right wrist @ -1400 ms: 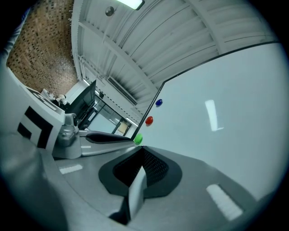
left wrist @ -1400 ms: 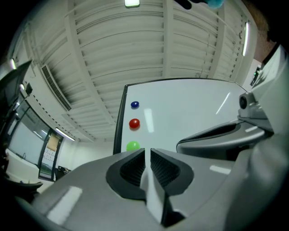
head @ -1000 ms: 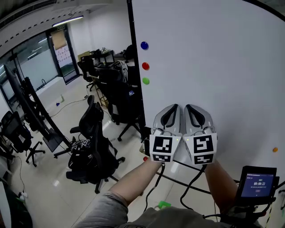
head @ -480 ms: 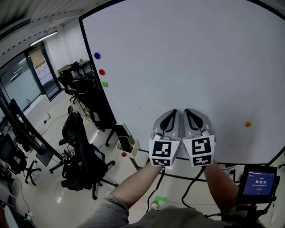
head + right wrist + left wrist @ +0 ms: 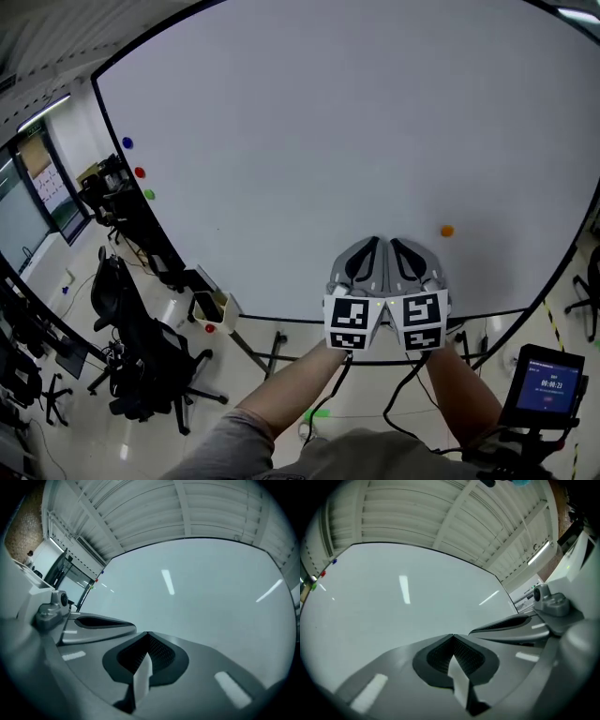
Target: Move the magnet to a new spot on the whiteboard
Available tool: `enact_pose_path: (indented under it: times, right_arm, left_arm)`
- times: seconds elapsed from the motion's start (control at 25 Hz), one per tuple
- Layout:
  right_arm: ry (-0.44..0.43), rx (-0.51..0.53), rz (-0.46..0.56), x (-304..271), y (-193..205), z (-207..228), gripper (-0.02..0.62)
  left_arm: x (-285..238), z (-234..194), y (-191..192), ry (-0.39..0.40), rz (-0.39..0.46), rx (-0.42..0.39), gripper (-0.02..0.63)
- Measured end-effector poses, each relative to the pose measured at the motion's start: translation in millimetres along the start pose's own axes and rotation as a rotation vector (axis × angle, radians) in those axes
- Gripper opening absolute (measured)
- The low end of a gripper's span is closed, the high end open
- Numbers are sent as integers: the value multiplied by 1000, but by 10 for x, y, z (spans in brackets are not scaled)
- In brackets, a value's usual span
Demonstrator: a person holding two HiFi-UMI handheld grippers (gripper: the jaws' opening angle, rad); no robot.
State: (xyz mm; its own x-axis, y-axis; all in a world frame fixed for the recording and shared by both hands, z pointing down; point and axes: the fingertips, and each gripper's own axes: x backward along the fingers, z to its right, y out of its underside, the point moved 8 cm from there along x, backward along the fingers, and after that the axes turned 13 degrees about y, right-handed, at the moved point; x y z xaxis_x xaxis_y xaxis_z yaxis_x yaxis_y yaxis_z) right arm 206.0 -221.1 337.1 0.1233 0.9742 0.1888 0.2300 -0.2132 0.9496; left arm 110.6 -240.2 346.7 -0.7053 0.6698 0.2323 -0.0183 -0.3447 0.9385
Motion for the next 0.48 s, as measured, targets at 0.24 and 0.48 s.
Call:
enact_pose_path:
  times: [0.24, 0.48]
  right_arm:
    - [116, 7, -73, 249, 361, 652, 5]
    - [186, -2, -116, 290, 527, 1307, 5]
  left_arm:
    - [-505, 586, 192, 108, -18, 15, 0]
    - [-1066, 991, 200, 152, -34, -7, 0]
